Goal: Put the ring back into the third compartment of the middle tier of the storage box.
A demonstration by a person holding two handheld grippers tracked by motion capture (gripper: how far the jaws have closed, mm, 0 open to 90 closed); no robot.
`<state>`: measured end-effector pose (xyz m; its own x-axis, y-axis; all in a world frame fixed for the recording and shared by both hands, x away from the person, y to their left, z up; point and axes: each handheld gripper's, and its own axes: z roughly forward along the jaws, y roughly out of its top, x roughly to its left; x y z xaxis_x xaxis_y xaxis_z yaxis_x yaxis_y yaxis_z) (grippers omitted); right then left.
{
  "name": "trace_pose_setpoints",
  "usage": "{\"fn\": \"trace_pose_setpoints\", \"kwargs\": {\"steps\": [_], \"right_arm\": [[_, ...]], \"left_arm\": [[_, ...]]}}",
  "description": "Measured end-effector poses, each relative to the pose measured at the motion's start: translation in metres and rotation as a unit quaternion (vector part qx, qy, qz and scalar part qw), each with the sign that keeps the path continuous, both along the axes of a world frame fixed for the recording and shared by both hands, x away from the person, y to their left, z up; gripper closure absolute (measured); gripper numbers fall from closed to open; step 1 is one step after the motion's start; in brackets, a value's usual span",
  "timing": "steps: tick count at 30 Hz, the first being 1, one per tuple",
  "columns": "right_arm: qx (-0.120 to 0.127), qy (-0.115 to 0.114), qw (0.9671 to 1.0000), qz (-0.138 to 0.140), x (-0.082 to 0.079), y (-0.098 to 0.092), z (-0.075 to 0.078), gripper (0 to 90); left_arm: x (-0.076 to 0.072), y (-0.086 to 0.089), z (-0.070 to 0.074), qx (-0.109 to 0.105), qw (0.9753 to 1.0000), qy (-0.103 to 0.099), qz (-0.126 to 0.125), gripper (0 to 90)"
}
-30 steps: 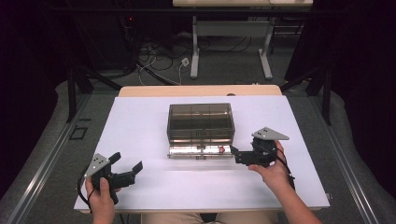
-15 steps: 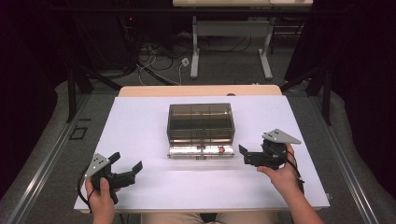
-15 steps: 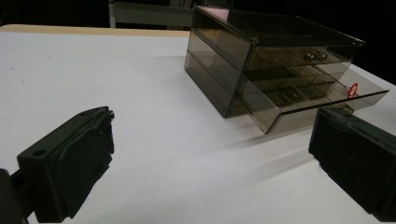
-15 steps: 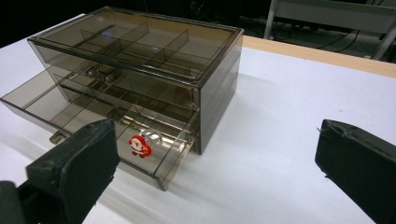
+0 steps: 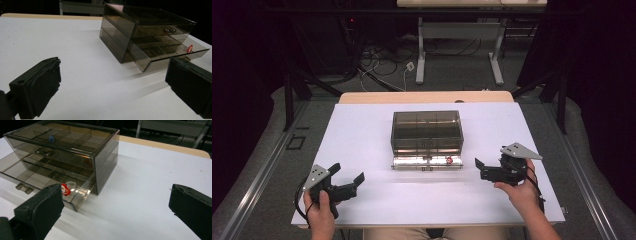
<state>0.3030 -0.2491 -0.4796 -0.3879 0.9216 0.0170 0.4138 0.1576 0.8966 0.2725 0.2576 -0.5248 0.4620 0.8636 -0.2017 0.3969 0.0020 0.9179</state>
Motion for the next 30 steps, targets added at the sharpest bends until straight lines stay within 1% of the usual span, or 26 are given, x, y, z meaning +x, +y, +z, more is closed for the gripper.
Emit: {"fn": "trace_pose_setpoints", "kwargs": {"steps": [1, 2, 3, 6, 7, 8, 10, 11, 13, 14, 15, 16, 17, 18, 19, 21, 22, 23, 25, 28, 29, 30], "right_arm": [[0.001, -0.001, 1.0000, -0.005, -0.001, -0.002, -0.001, 0.0], [-0.002, -0.002, 1.0000, -0.005, -0.001, -0.004, -0.002, 0.0], [0.003, 0.000, 1.0000, -0.008, -0.002, -0.006, -0.003, 0.0], [0.002, 0.002, 0.9999, -0.017, -0.004, -0.013, -0.005, 0.0], [0.007, -0.002, 0.9997, -0.022, -0.004, -0.015, -0.007, 0.0], [0.007, 0.000, 0.9997, -0.023, -0.004, -0.017, -0.009, 0.0], [0.006, -0.004, 0.9996, -0.026, -0.005, -0.023, -0.012, 0.0], [0.010, -0.003, 0.9995, -0.031, -0.006, -0.025, -0.014, 0.0], [0.004, -0.004, 0.9995, -0.031, -0.007, -0.030, -0.016, 0.0], [0.012, -0.005, 0.9992, -0.039, -0.008, -0.031, -0.018, 0.0], [0.011, -0.009, 0.9991, -0.040, -0.008, -0.034, -0.019, 0.0], [0.009, -0.003, 0.9992, -0.040, -0.009, -0.036, -0.020, 0.0], [0.018, -0.004, 0.9988, -0.046, -0.009, -0.036, -0.022, 0.0], [0.013, -0.008, 0.9987, -0.048, -0.008, -0.038, -0.023, 0.0], [0.018, -0.007, 0.9986, -0.048, -0.009, -0.040, -0.024, 0.0], [0.016, 0.001, 0.9986, -0.050, -0.010, -0.042, -0.026, 0.0], [0.017, -0.004, 0.9986, -0.050, -0.009, -0.043, -0.028, 0.0], [0.021, -0.004, 0.9984, -0.052, -0.009, -0.044, -0.030, 0.0], [0.020, -0.003, 0.9982, -0.056, -0.010, -0.046, -0.033, 0.0], [0.030, 0.000, 0.9978, -0.059, -0.009, -0.049, -0.036, 0.0], [0.029, -0.004, 0.9978, -0.059, -0.008, -0.050, -0.037, 0.0], [0.025, 0.000, 0.9979, -0.060, -0.009, -0.051, -0.037, 0.0]], "left_arm": [[0.000, 0.000, 0.000, 0.000, 1.0000, -0.001, 0.000, 0.2], [0.000, 0.000, 0.000, 0.000, 1.0000, 0.000, 0.000, 0.2], [0.000, 0.000, 0.000, -0.001, 1.0000, 0.000, 0.000, 0.2], [0.000, 0.000, 0.000, 0.000, 1.0000, 0.000, -0.001, 0.2], [0.000, 0.000, 0.000, -0.001, 1.0000, 0.000, -0.001, 0.2], [0.000, 0.000, 0.000, -0.001, 1.0000, 0.000, -0.002, 0.2], [0.000, 0.000, 0.000, 0.000, 1.0000, 0.001, -0.003, 0.2], [0.000, 0.000, 0.000, 0.000, 1.0000, 0.001, -0.003, 0.2], [0.000, 0.000, -0.001, 0.000, 1.0000, 0.001, -0.003, 0.2], [0.000, 0.000, -0.001, 0.000, 1.0000, 0.001, -0.003, 0.2], [0.000, 0.000, -0.001, 0.000, 1.0000, 0.001, -0.003, 0.2], [0.000, 0.000, -0.001, 0.000, 1.0000, 0.001, -0.003, 0.2], [0.000, 0.000, 0.000, -0.001, 1.0000, 0.001, -0.003, 0.2], [0.000, 0.000, 0.000, -0.001, 1.0000, 0.001, -0.003, 0.2], [0.000, 0.000, 0.000, 0.000, 1.0000, 0.001, -0.003, 0.2], [0.000, 0.000, 0.000, -0.001, 1.0000, 0.001, -0.003, 0.2], [0.000, 0.000, -0.001, -0.001, 1.0000, 0.001, -0.002, 0.2], [0.000, 0.000, -0.001, -0.001, 1.0000, 0.001, -0.002, 0.2], [0.000, 0.001, -0.001, -0.002, 1.0000, 0.002, -0.003, 0.2], [0.000, 0.001, -0.001, -0.001, 1.0000, 0.002, -0.003, 0.2], [0.000, 0.001, -0.001, -0.001, 1.0000, 0.002, -0.003, 0.2], [0.000, 0.001, -0.001, -0.002, 1.0000, 0.001, -0.003, 0.2]]}}
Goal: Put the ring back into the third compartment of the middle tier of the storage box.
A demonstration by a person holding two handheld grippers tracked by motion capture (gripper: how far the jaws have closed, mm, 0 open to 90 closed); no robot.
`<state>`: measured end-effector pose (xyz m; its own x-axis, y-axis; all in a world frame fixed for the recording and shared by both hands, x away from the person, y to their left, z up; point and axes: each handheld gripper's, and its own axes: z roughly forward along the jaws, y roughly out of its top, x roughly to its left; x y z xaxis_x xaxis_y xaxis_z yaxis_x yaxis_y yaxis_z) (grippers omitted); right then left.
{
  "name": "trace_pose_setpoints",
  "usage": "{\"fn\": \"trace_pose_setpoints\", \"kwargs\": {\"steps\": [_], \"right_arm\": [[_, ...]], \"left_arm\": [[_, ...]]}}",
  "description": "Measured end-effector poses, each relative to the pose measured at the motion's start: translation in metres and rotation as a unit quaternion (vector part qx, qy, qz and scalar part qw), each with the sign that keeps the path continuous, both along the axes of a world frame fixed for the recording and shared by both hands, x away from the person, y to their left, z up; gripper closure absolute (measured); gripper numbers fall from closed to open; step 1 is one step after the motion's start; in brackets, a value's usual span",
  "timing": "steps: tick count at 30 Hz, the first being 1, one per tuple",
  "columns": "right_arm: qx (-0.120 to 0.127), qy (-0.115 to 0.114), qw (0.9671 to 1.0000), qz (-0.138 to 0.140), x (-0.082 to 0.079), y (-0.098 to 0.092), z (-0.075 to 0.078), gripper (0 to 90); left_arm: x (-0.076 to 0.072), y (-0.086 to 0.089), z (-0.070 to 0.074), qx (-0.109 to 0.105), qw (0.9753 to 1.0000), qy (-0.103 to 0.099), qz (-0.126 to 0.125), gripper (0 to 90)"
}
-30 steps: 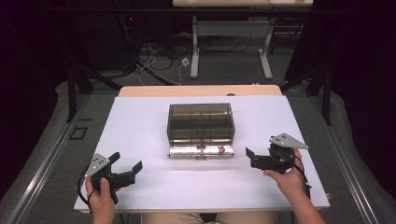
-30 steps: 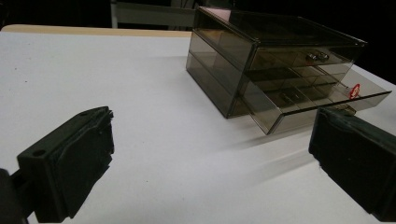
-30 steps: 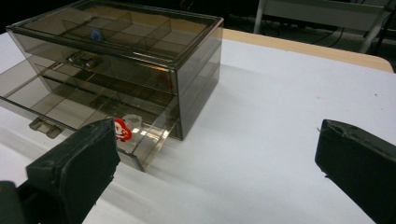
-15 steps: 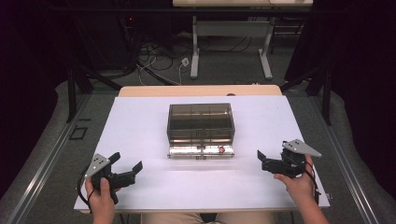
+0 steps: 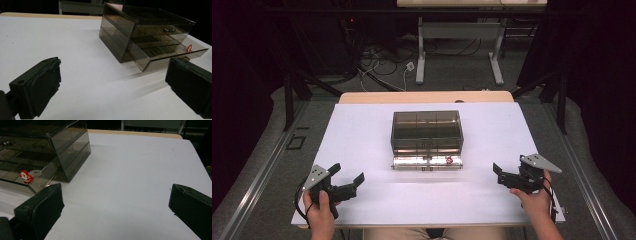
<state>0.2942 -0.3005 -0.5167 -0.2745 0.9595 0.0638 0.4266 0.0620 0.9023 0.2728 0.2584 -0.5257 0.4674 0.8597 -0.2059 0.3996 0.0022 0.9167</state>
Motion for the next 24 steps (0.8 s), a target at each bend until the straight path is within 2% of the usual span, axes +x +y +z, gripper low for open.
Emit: {"fn": "trace_pose_setpoints", "kwargs": {"steps": [3, 4, 9, 16, 22, 24], "right_arm": [[0.010, 0.001, 0.9999, -0.010, 0.001, -0.001, -0.004, 0.0], [0.006, 0.001, 1.0000, -0.007, 0.001, -0.003, -0.005, 0.0], [0.014, 0.010, 0.9997, -0.019, 0.003, -0.007, -0.010, 0.0], [0.004, 0.023, 0.9994, -0.025, 0.007, -0.013, -0.018, 0.0], [0.011, 0.039, 0.9984, -0.039, 0.011, -0.015, -0.024, 0.0], [0.014, 0.038, 0.9985, -0.036, 0.012, -0.016, -0.026, 0.0]], "left_arm": [[0.000, 0.000, 0.000, 0.000, 1.0000, 0.000, 0.000, 0.2], [0.000, 0.000, 0.000, -0.001, 1.0000, -0.001, 0.000, 0.2], [0.000, 0.001, 0.000, 0.000, 1.0000, 0.000, 0.000, 0.2], [0.000, 0.000, -0.001, 0.000, 1.0000, 0.002, -0.002, 0.2], [0.001, 0.000, -0.001, 0.000, 1.0000, 0.002, -0.003, 0.2], [0.001, 0.000, -0.001, 0.000, 1.0000, 0.002, -0.002, 0.2]]}}
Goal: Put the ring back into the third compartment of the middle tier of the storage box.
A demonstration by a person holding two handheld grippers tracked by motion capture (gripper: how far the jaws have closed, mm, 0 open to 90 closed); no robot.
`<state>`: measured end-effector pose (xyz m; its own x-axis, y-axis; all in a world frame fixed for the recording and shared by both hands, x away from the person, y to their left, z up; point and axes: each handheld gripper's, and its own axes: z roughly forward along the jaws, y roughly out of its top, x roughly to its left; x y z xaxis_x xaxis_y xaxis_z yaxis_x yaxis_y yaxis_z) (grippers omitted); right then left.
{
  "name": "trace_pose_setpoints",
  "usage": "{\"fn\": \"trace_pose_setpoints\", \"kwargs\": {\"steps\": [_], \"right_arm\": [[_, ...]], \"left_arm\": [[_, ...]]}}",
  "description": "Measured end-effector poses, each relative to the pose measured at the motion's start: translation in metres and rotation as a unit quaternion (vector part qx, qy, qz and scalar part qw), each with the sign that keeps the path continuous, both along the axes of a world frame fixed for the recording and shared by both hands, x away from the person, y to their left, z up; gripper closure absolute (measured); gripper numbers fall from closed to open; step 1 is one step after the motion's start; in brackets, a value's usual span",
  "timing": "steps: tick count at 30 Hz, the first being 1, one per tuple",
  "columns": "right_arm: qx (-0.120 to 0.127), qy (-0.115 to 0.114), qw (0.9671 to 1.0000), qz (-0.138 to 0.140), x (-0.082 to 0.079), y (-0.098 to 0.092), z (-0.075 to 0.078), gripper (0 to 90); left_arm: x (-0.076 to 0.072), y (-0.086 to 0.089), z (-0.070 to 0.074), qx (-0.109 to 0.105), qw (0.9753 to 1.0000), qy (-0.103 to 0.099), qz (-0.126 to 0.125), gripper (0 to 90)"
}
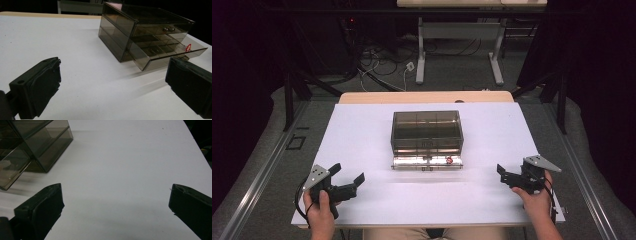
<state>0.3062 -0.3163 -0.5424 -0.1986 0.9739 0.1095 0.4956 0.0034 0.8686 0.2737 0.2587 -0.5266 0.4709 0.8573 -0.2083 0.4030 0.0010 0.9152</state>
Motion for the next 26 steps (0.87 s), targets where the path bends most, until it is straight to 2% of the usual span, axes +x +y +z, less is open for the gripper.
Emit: {"fn": "trace_pose_setpoints", "kwargs": {"steps": [6, 15, 19, 26], "right_arm": [[-0.006, 0.005, 1.0000, -0.004, 0.0015, 0.0018, -0.0029, 0.0], [-0.018, 0.018, 0.9997, 0.004, 0.0029, 0.0050, -0.0046, 0.0], [-0.025, 0.007, 0.9997, 0.002, 0.0032, 0.0066, -0.0055, 0.0], [-0.031, 0.009, 0.9994, 0.009, 0.0032, 0.0055, -0.0041, 0.0]], "left_arm": [[0.0003, 0.0003, -0.0003, -0.001, 1.0000, 0.001, 0.001, 0.2], [0.0010, 0.0006, -0.0011, 0.000, 1.0000, 0.003, 0.000, 0.2], [0.0010, 0.0006, -0.0011, 0.000, 1.0000, 0.003, 0.000, 0.2], [0.0014, 0.0010, -0.0010, 0.000, 1.0000, 0.002, 0.001, 0.2]]}}
